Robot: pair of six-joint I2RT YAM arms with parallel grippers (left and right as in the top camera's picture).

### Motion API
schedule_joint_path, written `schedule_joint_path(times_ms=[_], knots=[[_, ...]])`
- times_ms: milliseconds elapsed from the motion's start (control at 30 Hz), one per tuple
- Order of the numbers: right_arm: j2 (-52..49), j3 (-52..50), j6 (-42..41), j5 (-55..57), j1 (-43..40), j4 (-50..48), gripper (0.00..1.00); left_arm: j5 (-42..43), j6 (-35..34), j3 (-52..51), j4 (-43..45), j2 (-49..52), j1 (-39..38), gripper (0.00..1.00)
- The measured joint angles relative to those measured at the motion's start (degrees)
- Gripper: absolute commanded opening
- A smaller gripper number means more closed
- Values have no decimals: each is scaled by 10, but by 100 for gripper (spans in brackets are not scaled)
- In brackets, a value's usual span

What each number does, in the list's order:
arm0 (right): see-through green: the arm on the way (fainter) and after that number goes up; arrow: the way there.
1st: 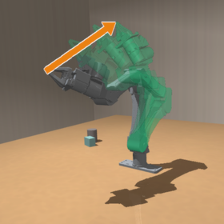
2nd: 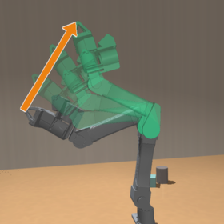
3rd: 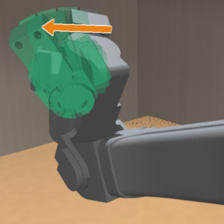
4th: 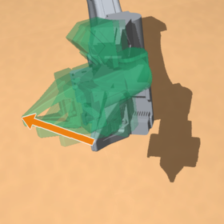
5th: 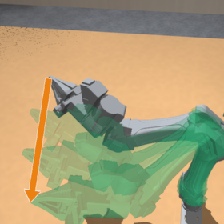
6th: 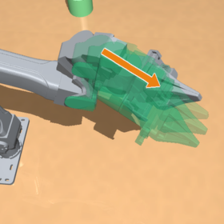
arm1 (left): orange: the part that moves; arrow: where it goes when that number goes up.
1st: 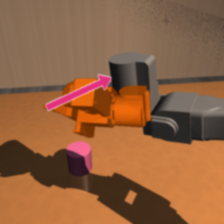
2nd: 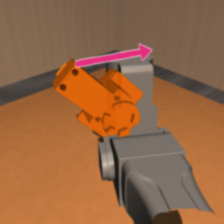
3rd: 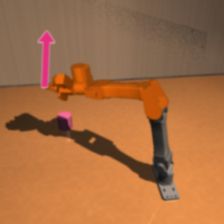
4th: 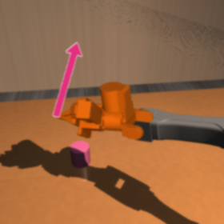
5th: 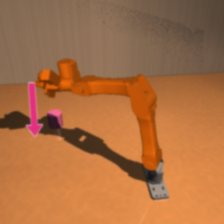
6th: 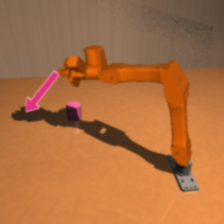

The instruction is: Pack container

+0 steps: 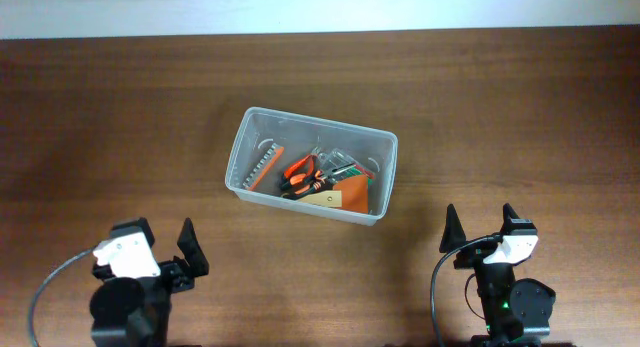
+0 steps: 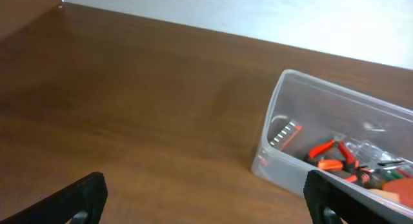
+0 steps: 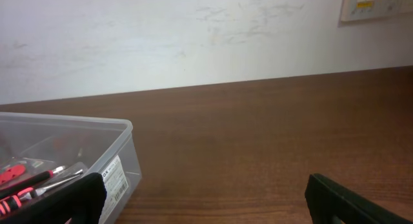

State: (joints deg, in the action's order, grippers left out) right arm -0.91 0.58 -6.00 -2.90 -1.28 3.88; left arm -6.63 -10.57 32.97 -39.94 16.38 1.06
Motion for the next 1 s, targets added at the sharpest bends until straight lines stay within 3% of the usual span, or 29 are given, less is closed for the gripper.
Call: schedule_joint_path(times_ms=[500, 1000], knots=[[0, 0, 0, 0, 0, 0, 99, 5, 0, -146, 3, -130, 16, 99], [0, 0, 0, 0, 0, 0, 99, -7, 0, -221, 80, -153, 16, 99]])
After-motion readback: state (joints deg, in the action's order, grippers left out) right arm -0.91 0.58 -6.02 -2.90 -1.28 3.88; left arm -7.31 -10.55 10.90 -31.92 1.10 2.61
